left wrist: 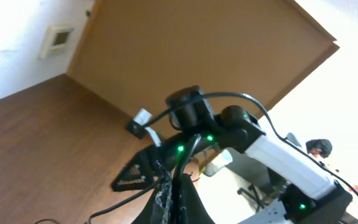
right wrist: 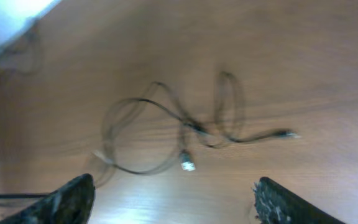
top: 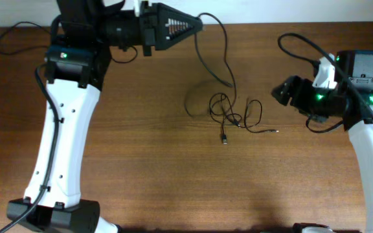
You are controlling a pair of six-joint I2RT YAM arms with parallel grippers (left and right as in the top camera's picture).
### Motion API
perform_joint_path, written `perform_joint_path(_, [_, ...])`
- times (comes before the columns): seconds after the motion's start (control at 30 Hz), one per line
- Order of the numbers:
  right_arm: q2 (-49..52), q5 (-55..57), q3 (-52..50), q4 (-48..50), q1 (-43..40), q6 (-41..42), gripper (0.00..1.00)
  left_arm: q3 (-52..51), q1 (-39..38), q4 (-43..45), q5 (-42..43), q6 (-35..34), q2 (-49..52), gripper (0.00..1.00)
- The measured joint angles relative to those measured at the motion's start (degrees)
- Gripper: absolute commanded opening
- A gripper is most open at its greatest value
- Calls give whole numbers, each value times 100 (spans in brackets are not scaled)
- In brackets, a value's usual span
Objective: Untangle cables
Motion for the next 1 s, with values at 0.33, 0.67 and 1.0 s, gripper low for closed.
perform_joint_path(0.33, [2, -1539, 0, 271, 0, -452, 89, 4, -339, 2822, 103, -1781, -9, 0])
perform_joint_path(0.67, [7, -2719, 0, 94, 0, -1440, 89, 11, -354, 2874, -103, -2610, -9, 0])
perform_joint_path(1.0, [7, -3683, 0, 52, 24, -2581, 89, 11, -354, 2334, -772, -3106, -9, 0])
